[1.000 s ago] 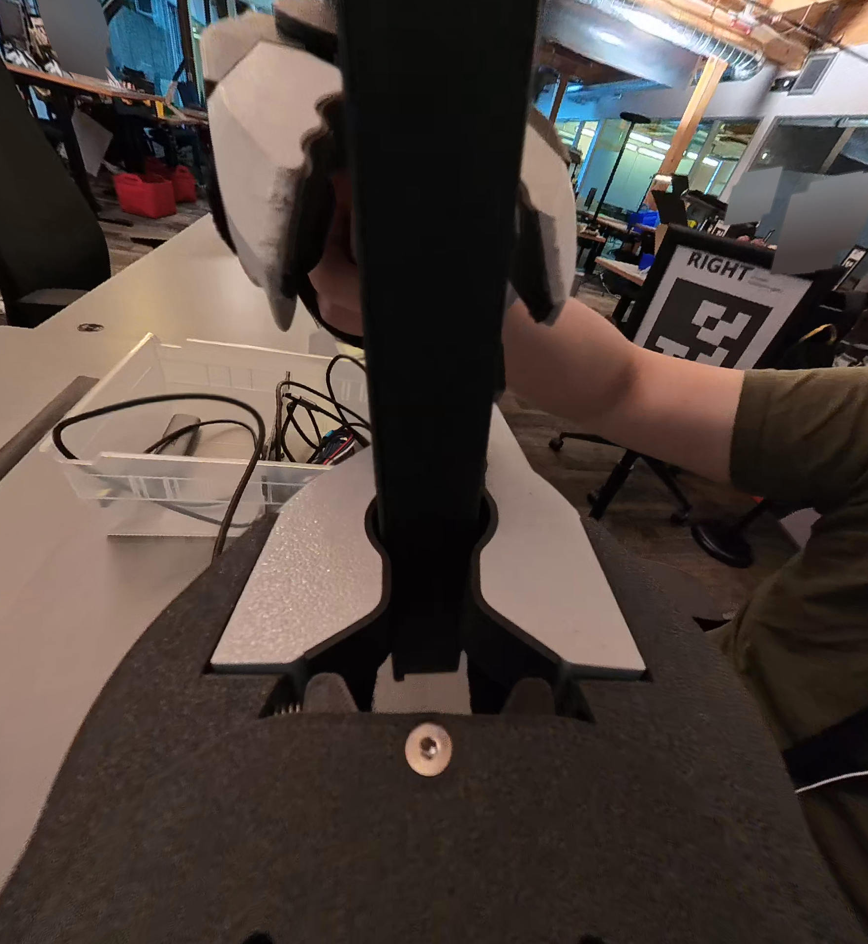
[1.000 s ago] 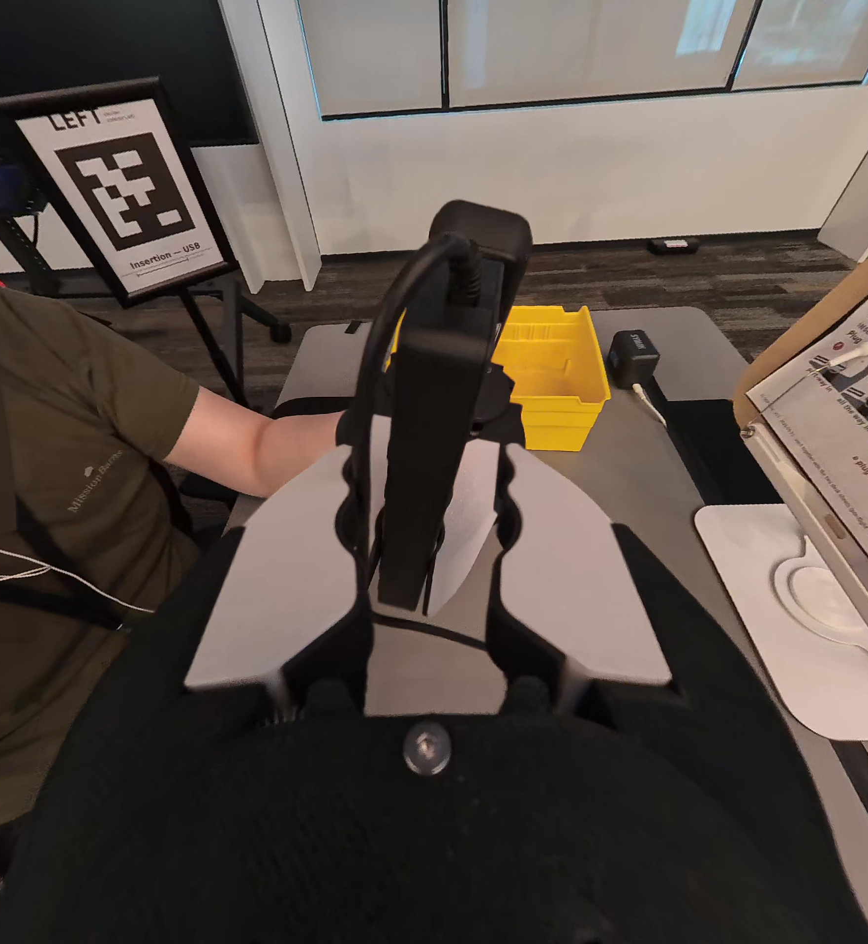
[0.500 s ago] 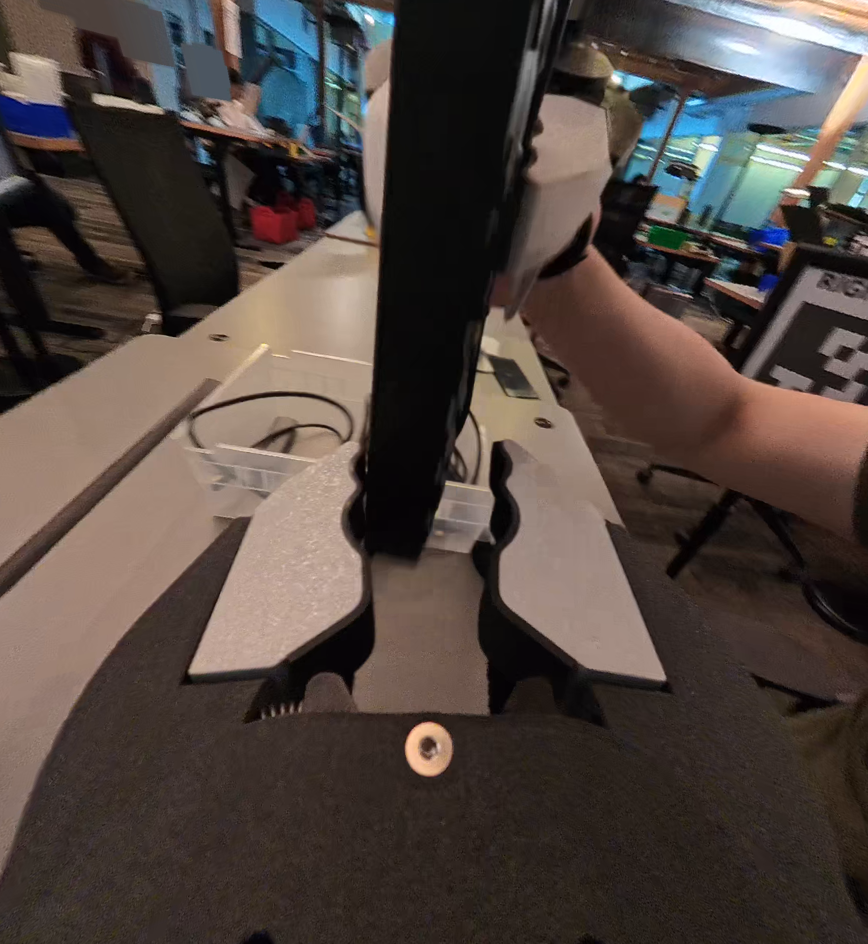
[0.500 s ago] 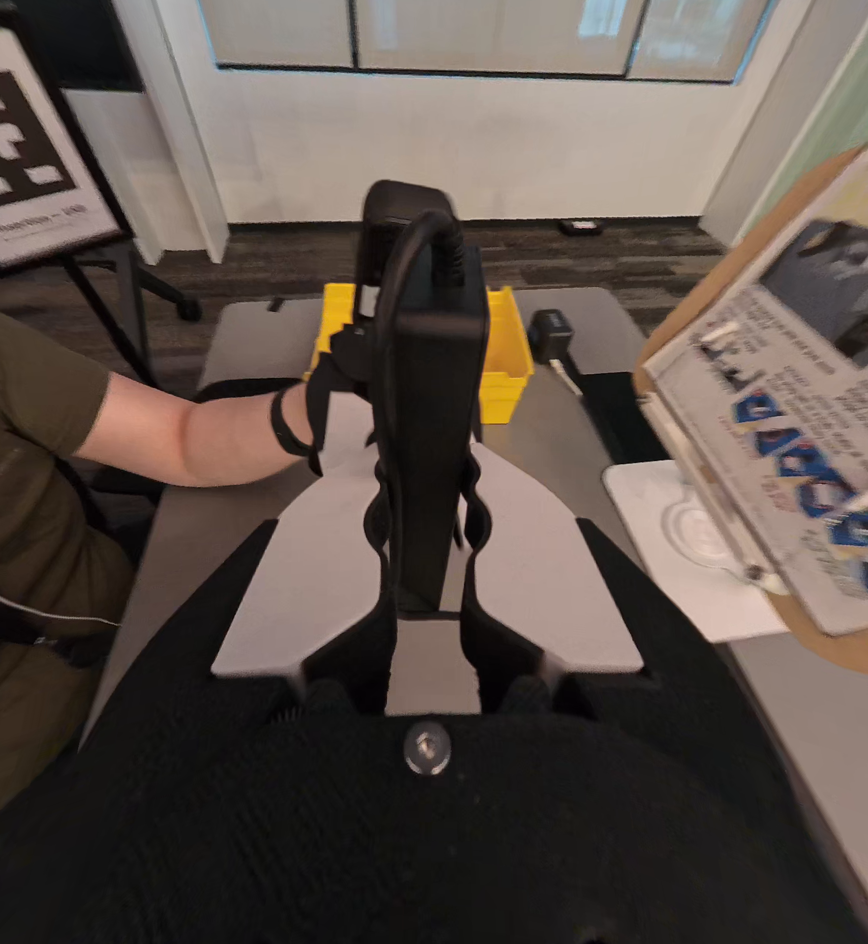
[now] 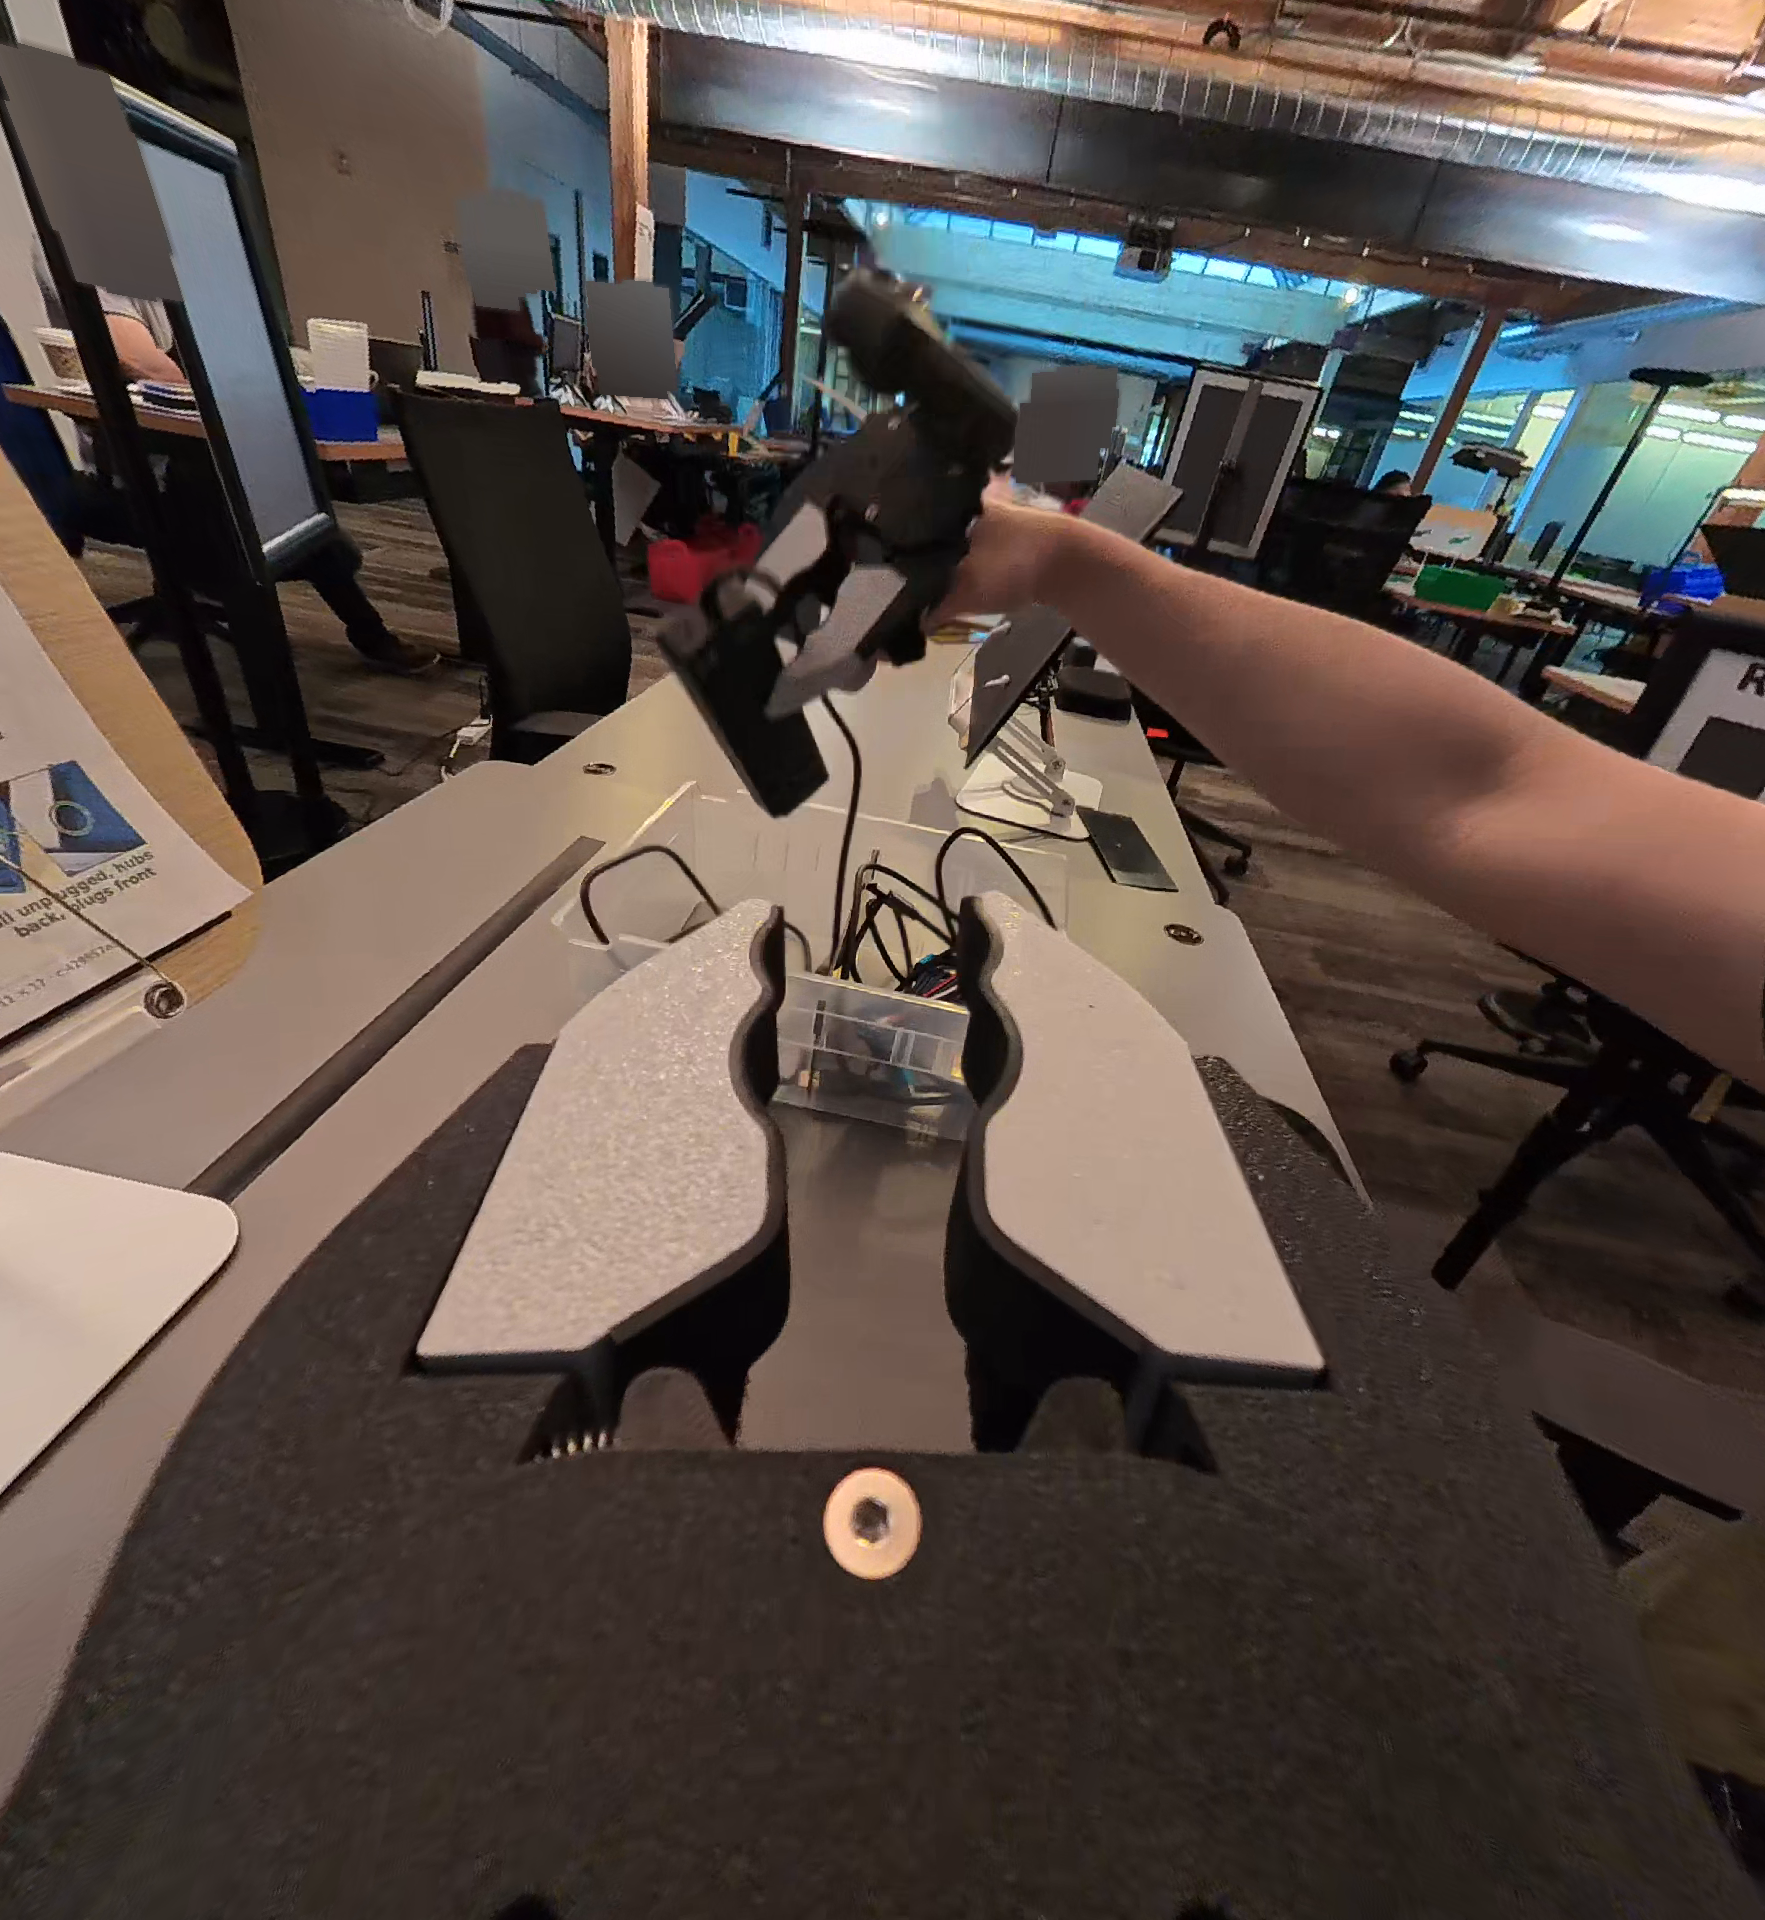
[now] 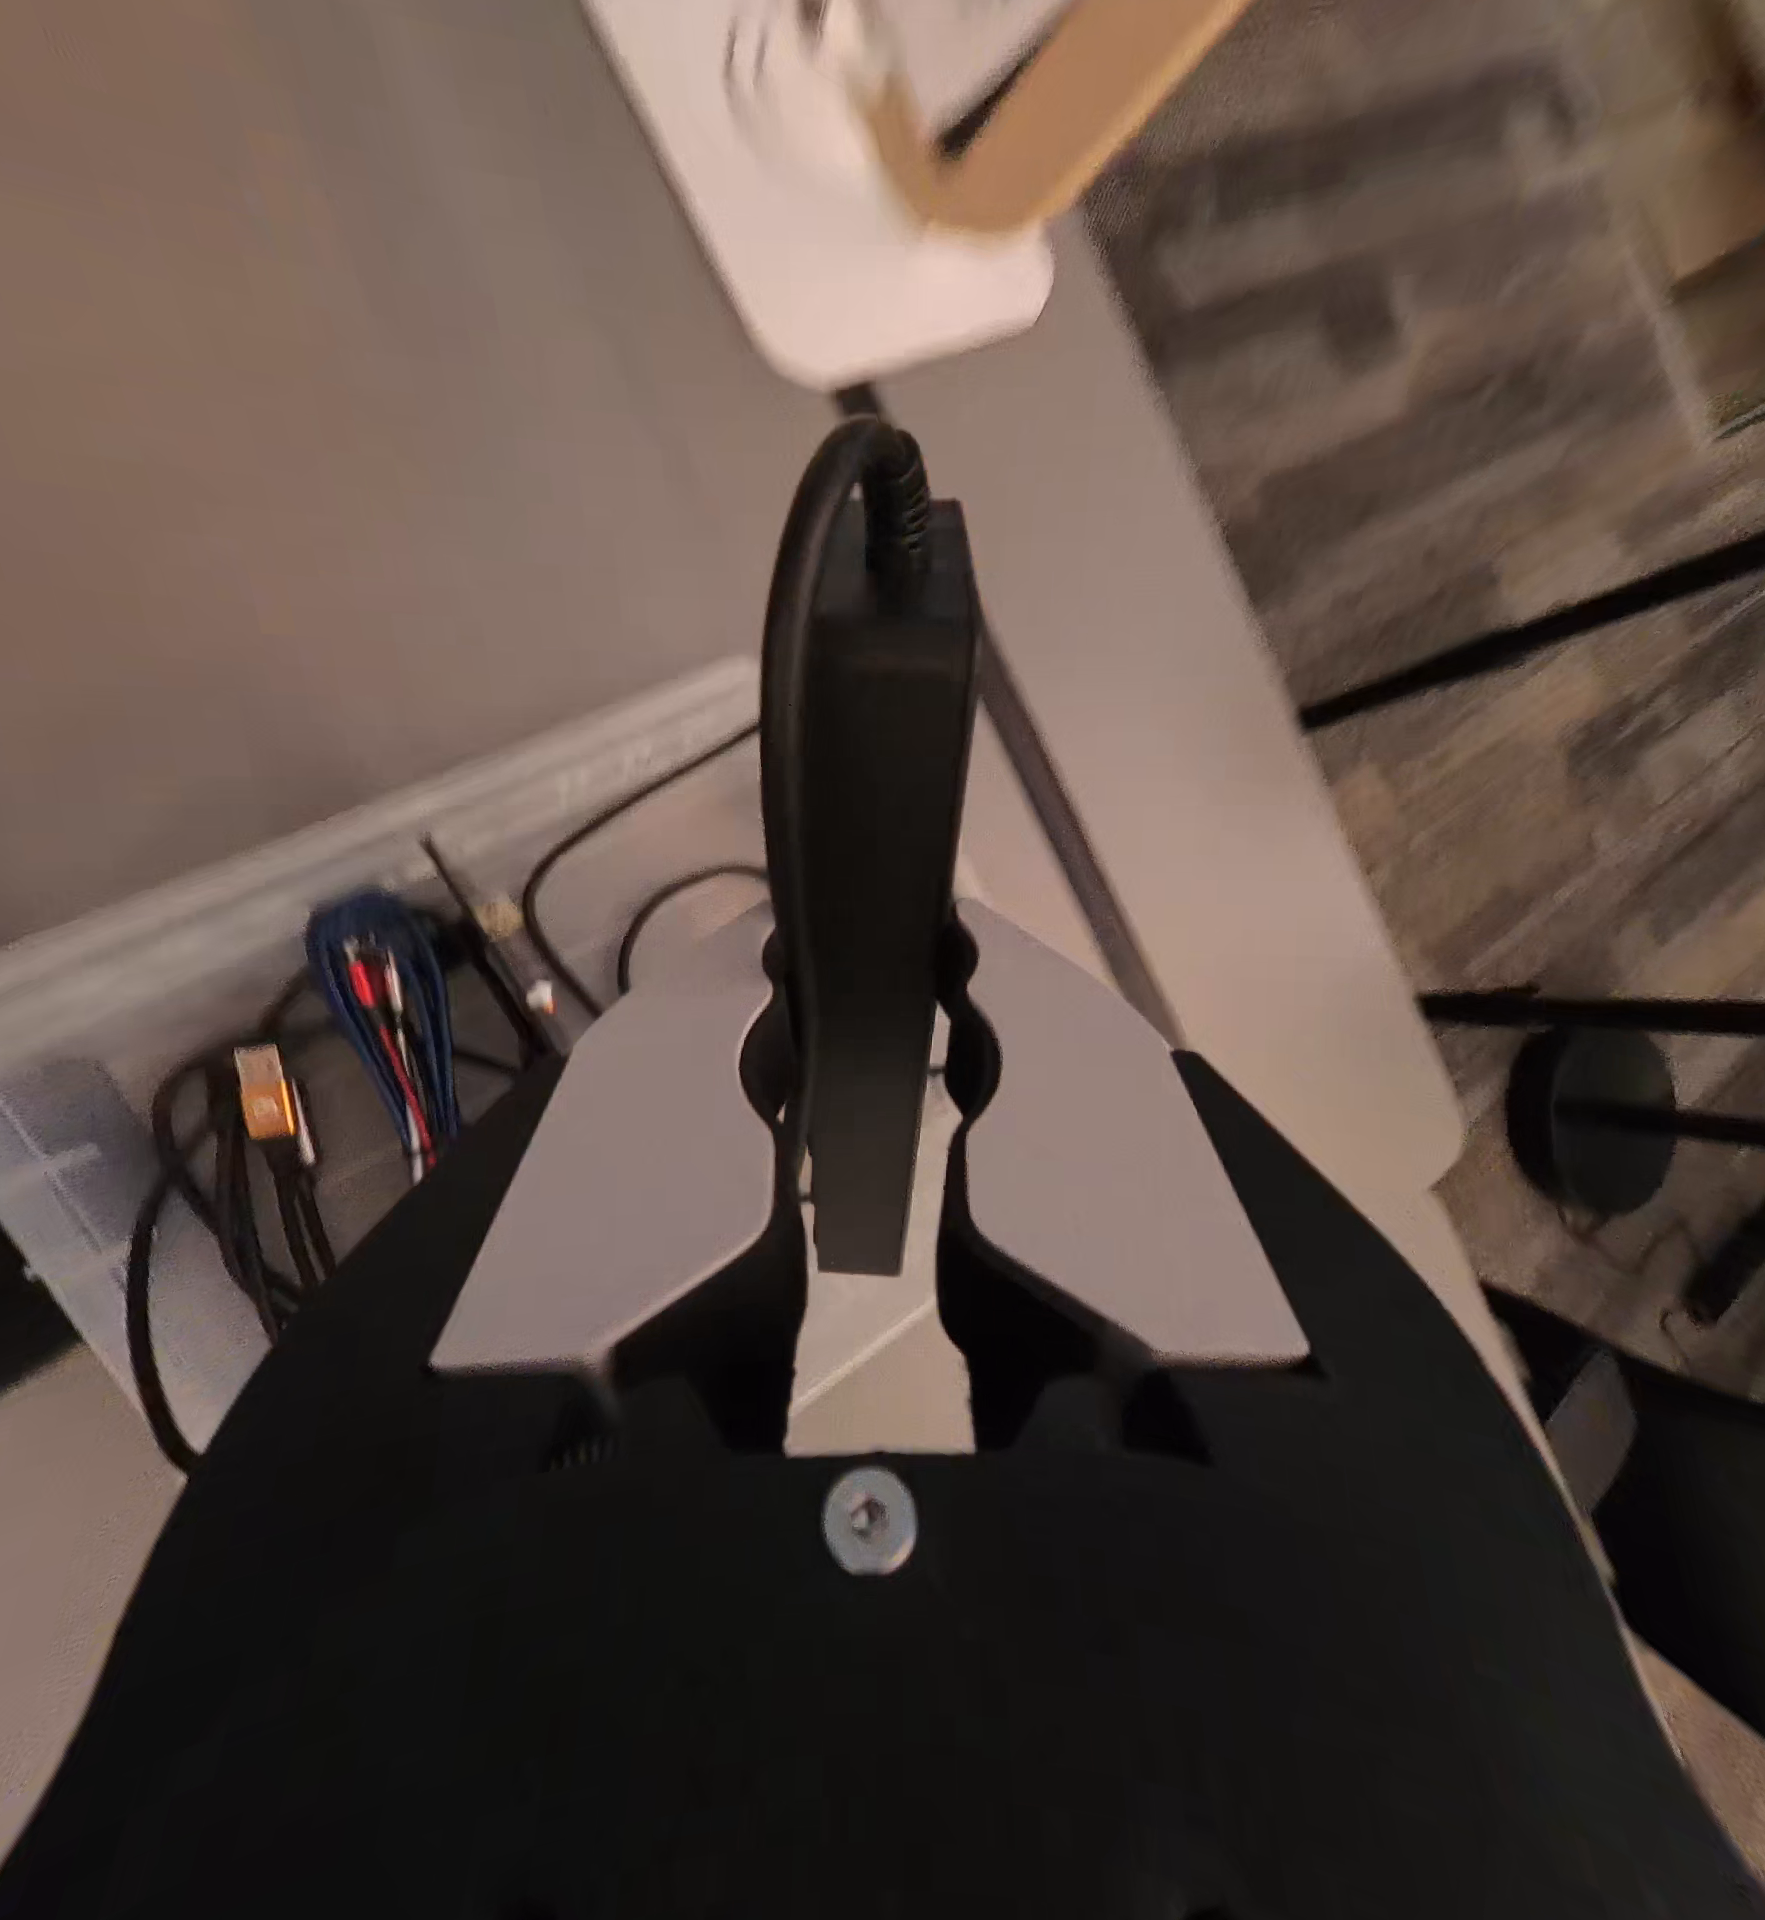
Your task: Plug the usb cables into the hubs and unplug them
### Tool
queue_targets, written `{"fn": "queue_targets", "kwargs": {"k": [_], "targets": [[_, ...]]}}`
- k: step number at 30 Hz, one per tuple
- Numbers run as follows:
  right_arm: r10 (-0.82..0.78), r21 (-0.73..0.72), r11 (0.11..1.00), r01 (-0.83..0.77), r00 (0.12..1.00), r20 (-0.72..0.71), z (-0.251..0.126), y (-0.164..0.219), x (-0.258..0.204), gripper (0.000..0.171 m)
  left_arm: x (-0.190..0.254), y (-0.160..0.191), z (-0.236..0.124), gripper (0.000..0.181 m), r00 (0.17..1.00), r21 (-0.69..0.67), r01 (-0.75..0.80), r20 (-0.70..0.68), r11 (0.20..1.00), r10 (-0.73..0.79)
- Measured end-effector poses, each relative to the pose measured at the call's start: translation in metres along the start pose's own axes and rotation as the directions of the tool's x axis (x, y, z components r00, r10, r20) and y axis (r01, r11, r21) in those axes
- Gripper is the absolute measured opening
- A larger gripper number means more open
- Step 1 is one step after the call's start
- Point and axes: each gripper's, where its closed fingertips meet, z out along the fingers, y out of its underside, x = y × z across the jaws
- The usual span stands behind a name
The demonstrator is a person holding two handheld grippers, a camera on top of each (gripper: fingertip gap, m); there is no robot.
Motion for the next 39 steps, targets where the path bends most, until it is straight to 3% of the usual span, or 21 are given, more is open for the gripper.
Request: {"fn": "queue_targets", "kwargs": {"k": [8, 12, 14, 21, 25, 27, 30, 35, 39], "targets": [[0.069, -0.356, 0.934, 0.026, 0.965, 0.252, 0.093, 0.069, -0.043, 0.026, 0.007, 0.012, 0.012, 0.03, 1.0, -0.072, -0.014, -0.016, 0.997, 0.013], [0.089, -0.538, 0.841, 0.059, 0.966, 0.244, 0.117, 0.096, -0.042, 0.027, 0.012, 0.017, 0.017, 0.031, 0.999, -0.108, -0.031, -0.025, 0.994, 0.028], [0.091, -0.562, 0.825, 0.063, 0.966, 0.242, 0.121, 0.097, -0.04, 0.027, 0.013, 0.019, 0.019, 0.031, 0.999, -0.12, -0.037, -0.026, 0.992, 0.034], [-0.025, -0.412, 0.908, 0.073, 0.992, 0.122, 0.096, 0.046, -0.011, 0.035, 0.016, 0.018, 0.019, 0.031, 0.999, -0.122, -0.038, -0.025, 0.992, 0.036], [-0.029, -0.211, 0.977, 0.022, 0.999, -0.031, 0.047, 0.007, 0.001, 0.042, 0.015, 0.012, 0.013, 0.032, 0.999, -0.114, -0.053, -0.004, 0.992, 0.053], [0.091, -0.067, 0.993, -0.101, 0.986, -0.142, 0.011, 0.002, 0.002, 0.046, 0.014, 0.009, 0.009, 0.032, 0.998, -0.107, -0.056, 0.017, 0.993, 0.058], [0.398, 0.046, 0.916, -0.398, 0.892, -0.215, -0.028, 0.051, -0.017, 0.046, 0.006, 0.007, 0.003, 0.032, 0.996, -0.119, -0.049, 0.075, 0.992, 0.058], [0.672, -0.134, 0.659, -0.74, 0.659, -0.337, -0.019, 0.181, -0.051, 0.035, -0.005, 0.007, -0.005, 0.034, 0.989, -0.129, -0.029, 0.141, 0.991, 0.047], [0.767, -0.091, 0.584, -0.807, 0.585, -0.263, -0.004, 0.194, -0.048, 0.027, -0.009, 0.005, -0.008, 0.034, 0.983, -0.129, -0.009, 0.179, 0.992, 0.032]]}}
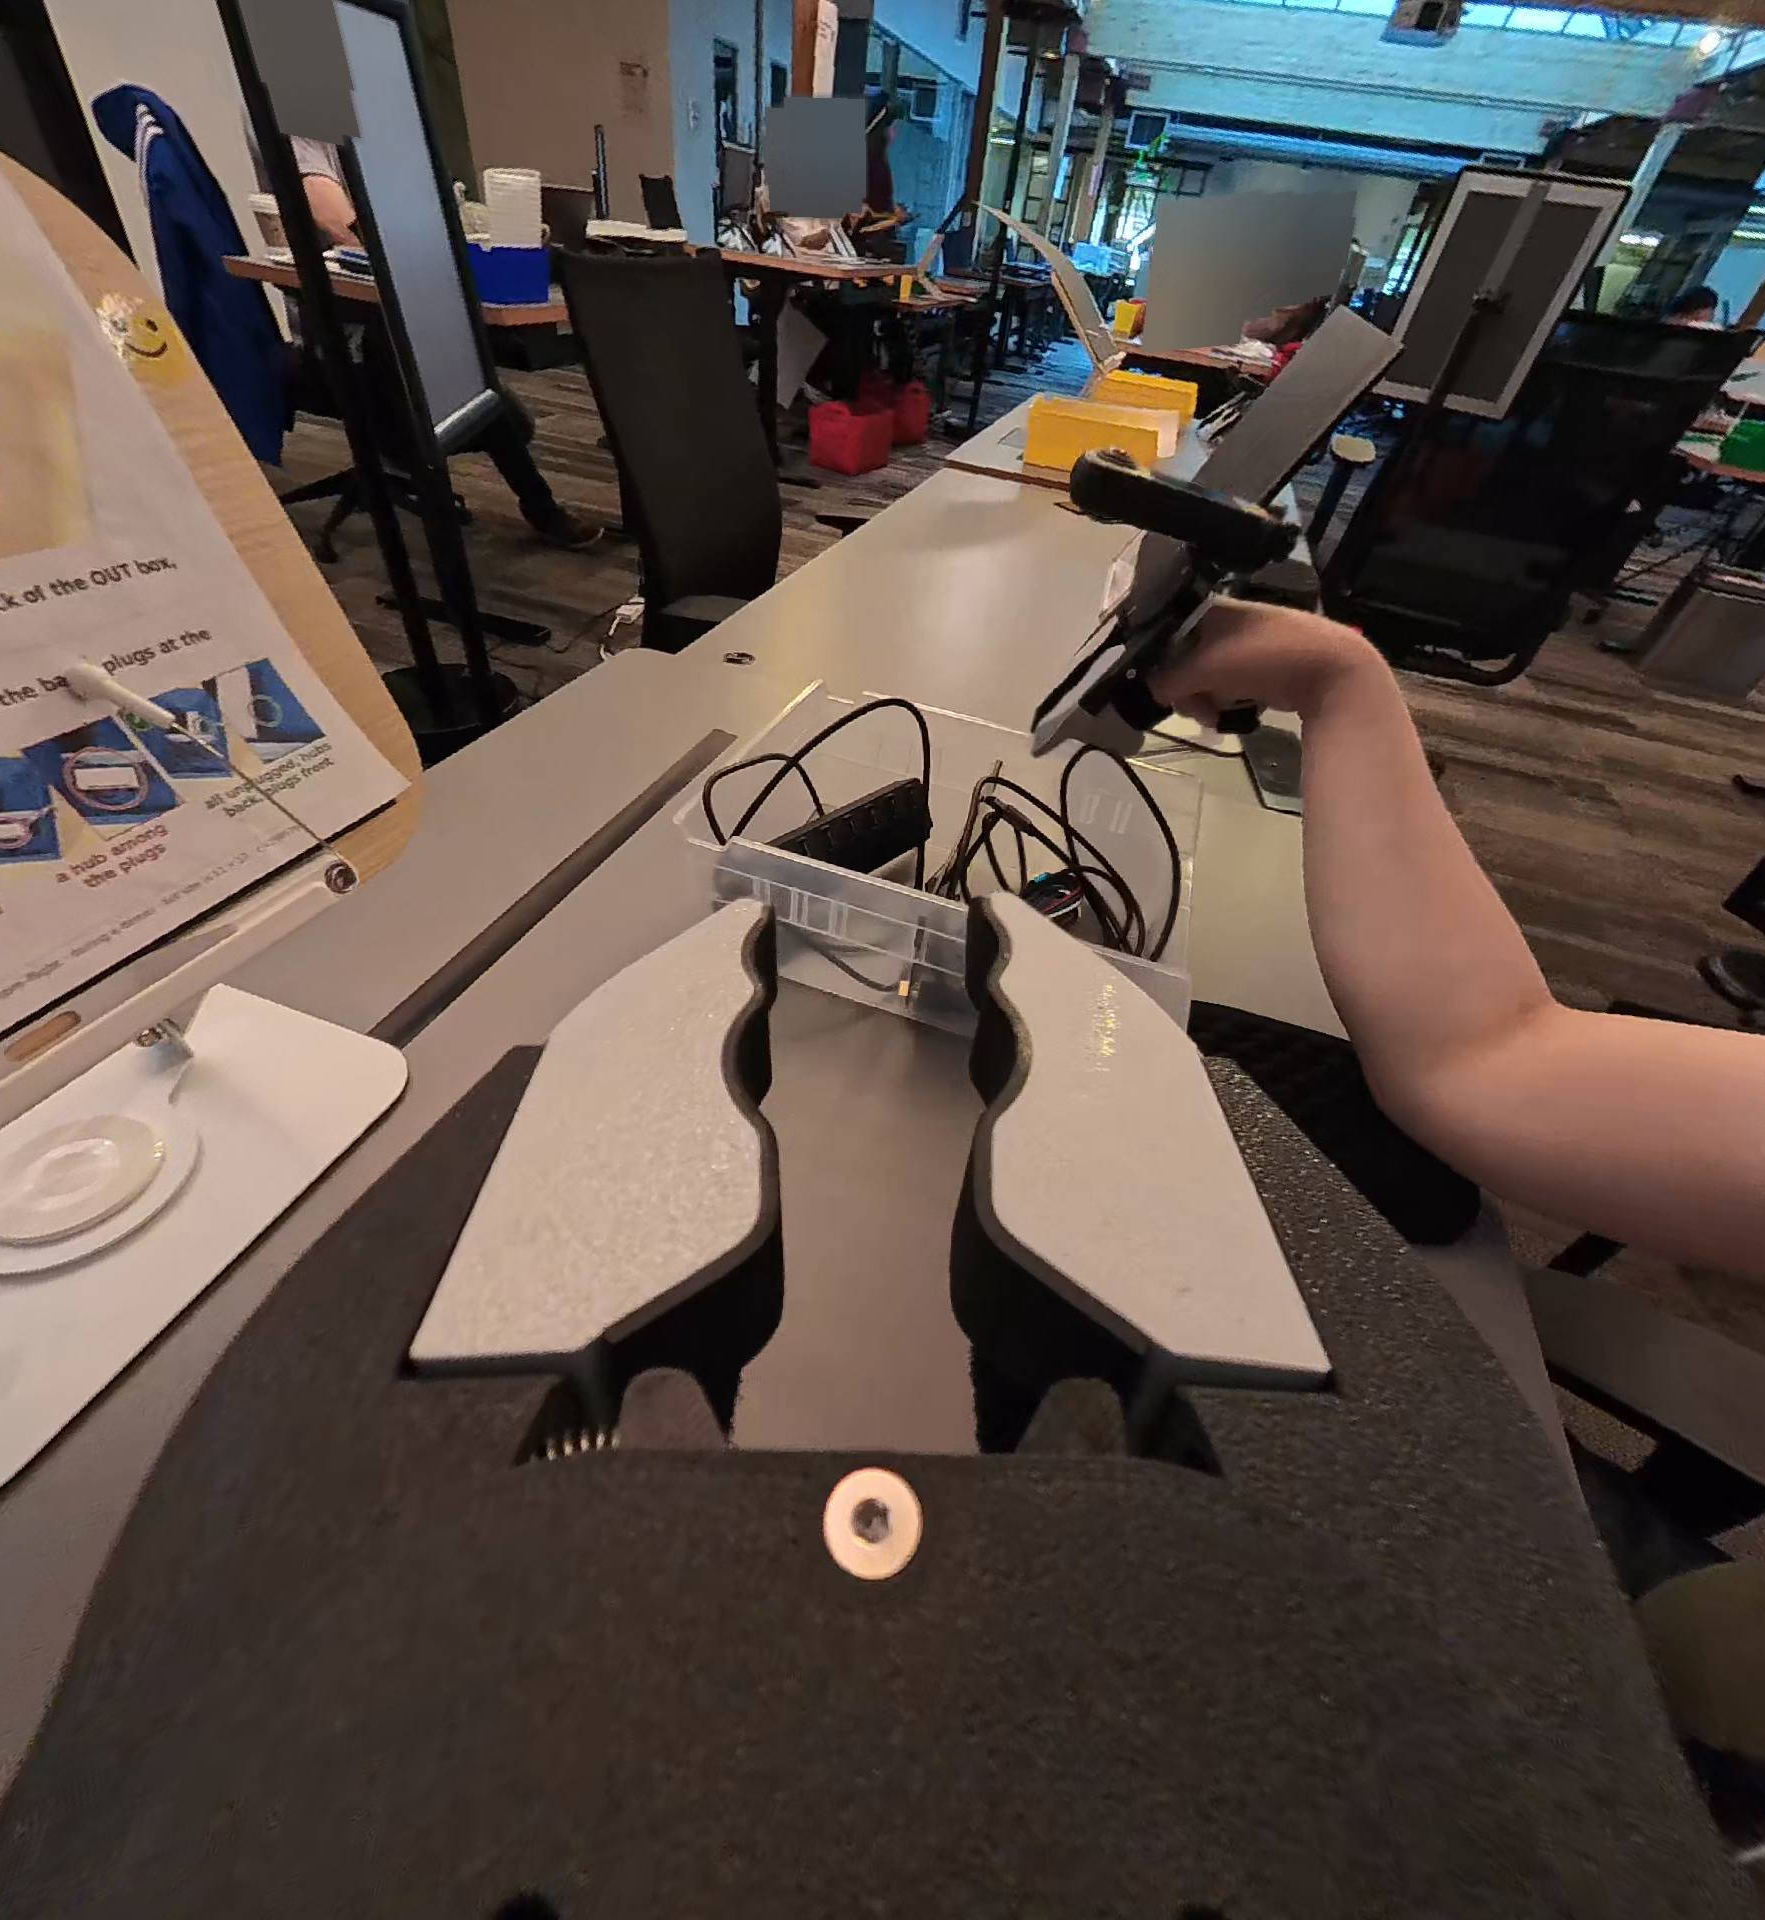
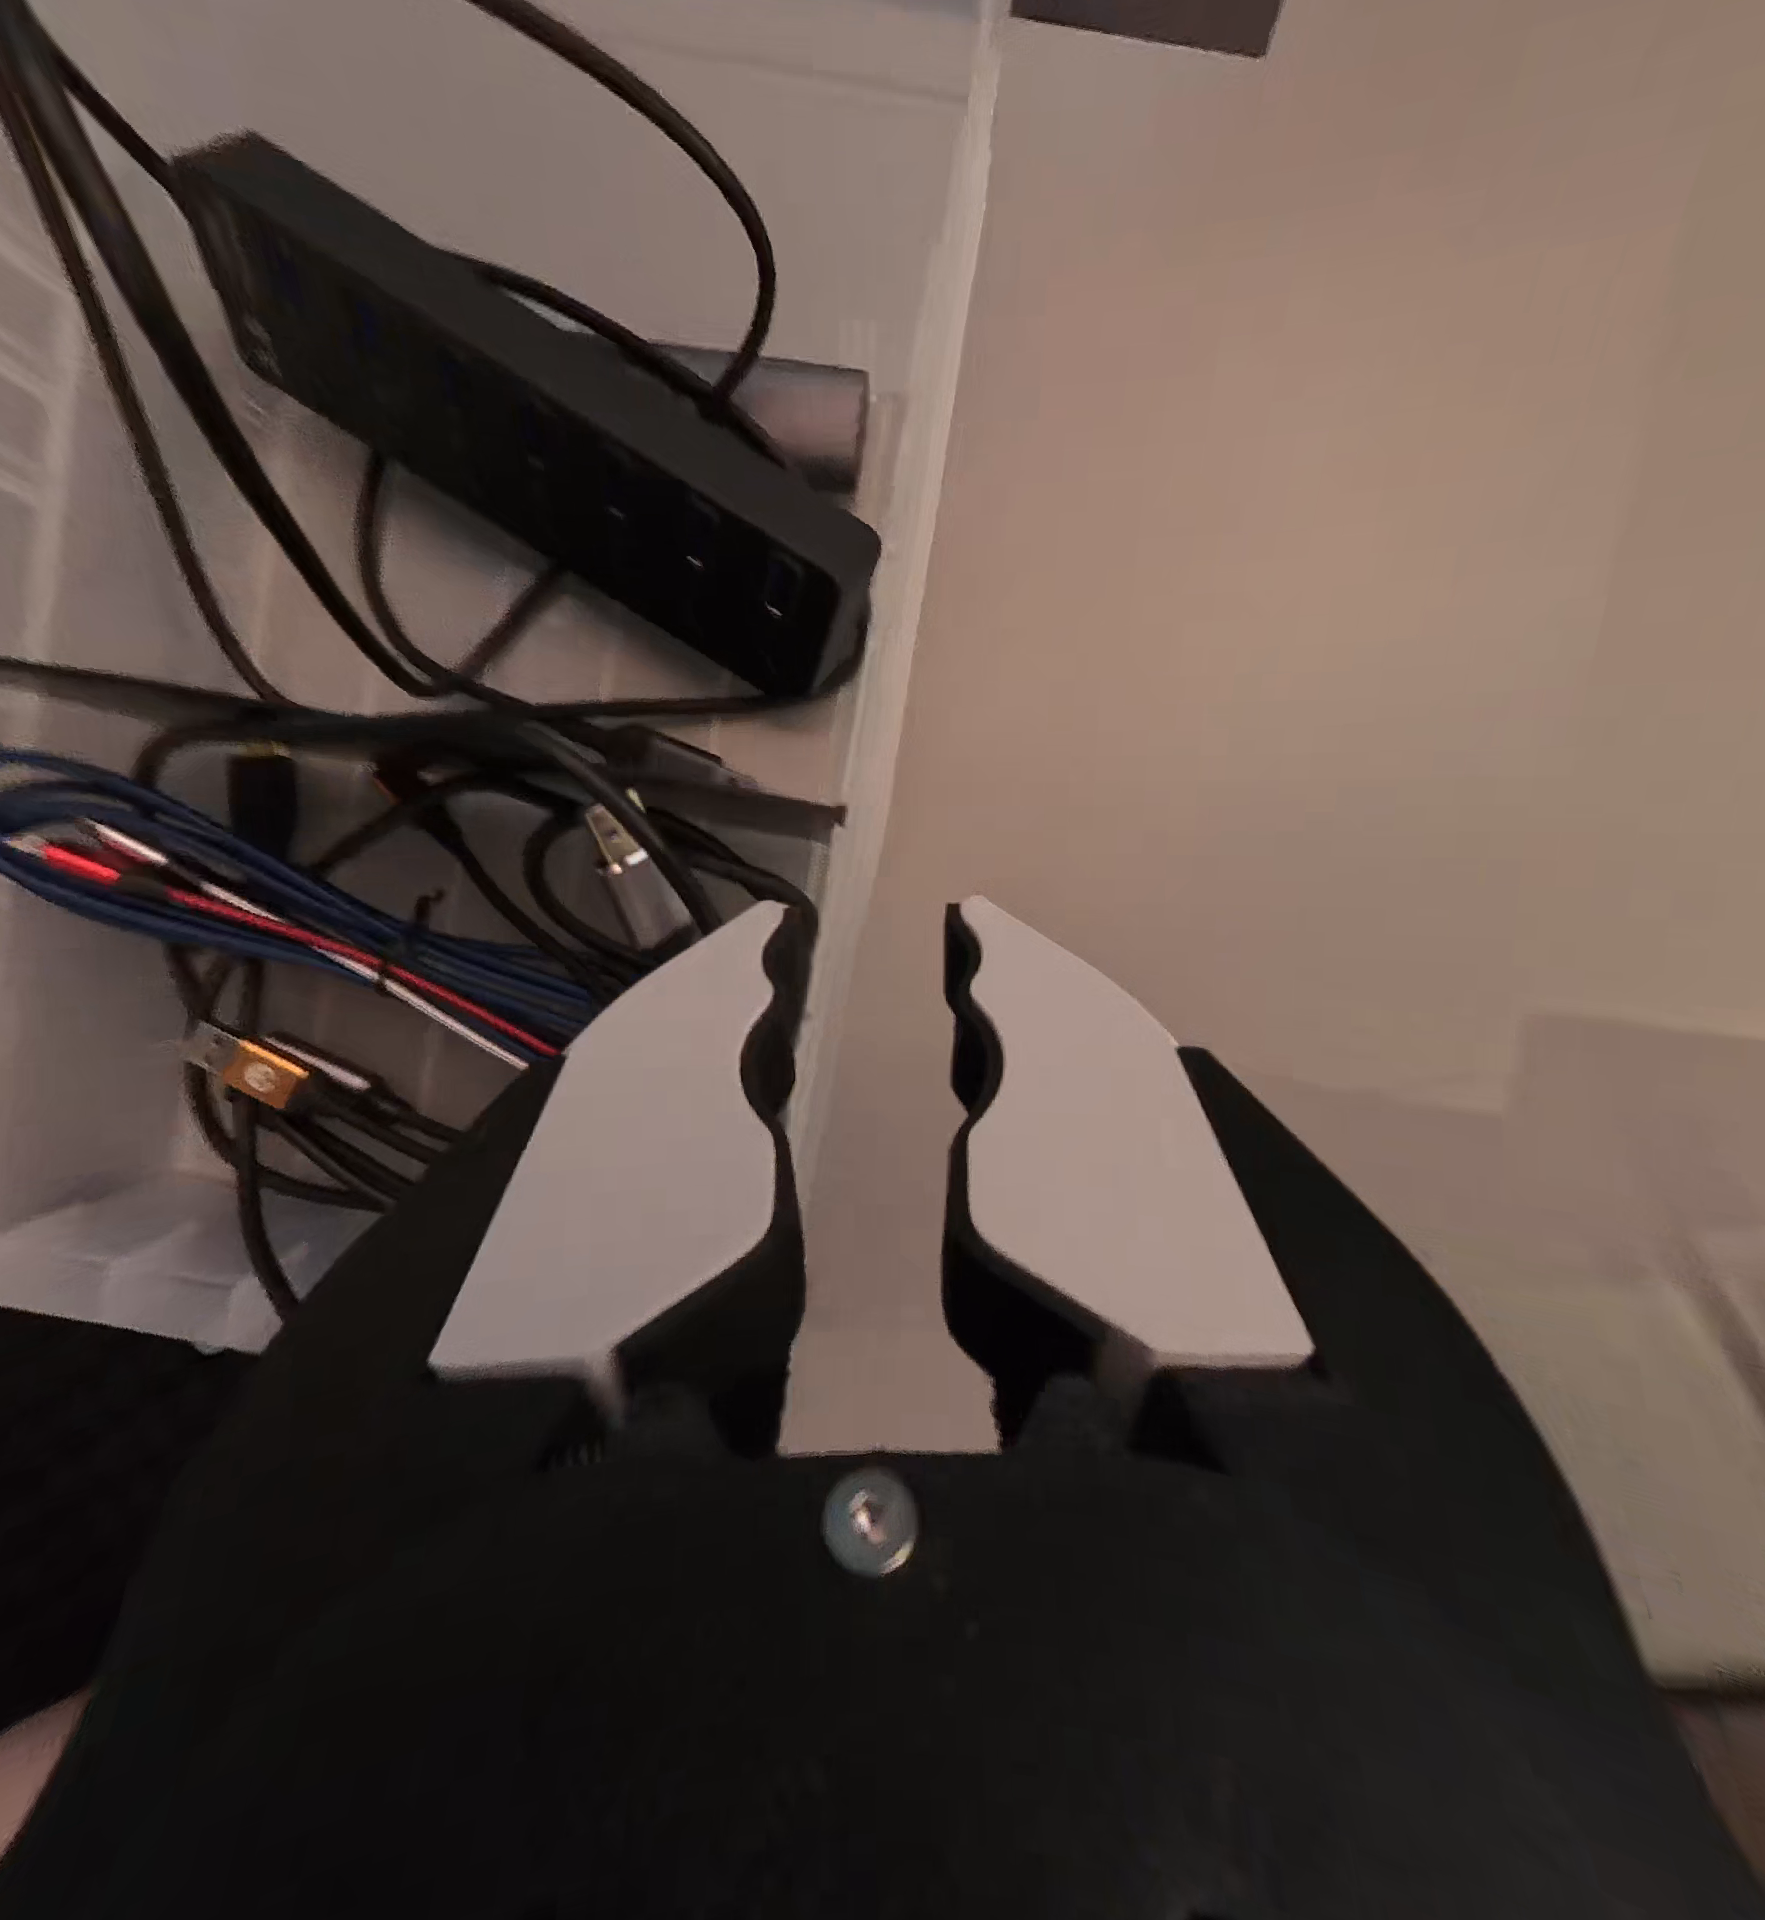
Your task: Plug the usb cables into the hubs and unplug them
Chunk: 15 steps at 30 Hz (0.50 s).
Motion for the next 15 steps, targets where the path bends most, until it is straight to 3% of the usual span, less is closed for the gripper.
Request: {"fn": "queue_targets", "kwargs": {"k": [5, 8, 12, 15], "targets": [[0.154, -0.172, 0.977, -0.128, 0.978, 0.144, 0.023, 0.022, -0.013, 0.009, 0.001, -0.001, -0.009, 0.033, 0.998, -0.033, -0.011, 0.063, 0.999, 0.013], [0.3, -0.234, 0.935, -0.265, 0.946, 0.126, 0.023, 0.024, -0.014, 0.009, 0.003, -0.008, -0.025, 0.031, 0.993, -0.013, -0.014, 0.115, 1.0, 0.015], [0.359, -0.24, 0.914, -0.328, 0.928, 0.098, 0.029, 0.016, -0.015, 0.007, 0.023, -0.011, -0.055, 0.029, 0.995, 0.04, 0.091, 0.037, 0.995, -0.092], [0.37, -0.26, 0.907, -0.33, 0.921, 0.122, 0.033, 0.009, -0.028, 0.009, 0.004, 0.001, -0.094, 0.028, 0.971, 0.029, 0.127, 0.202, 0.991, -0.13]]}}
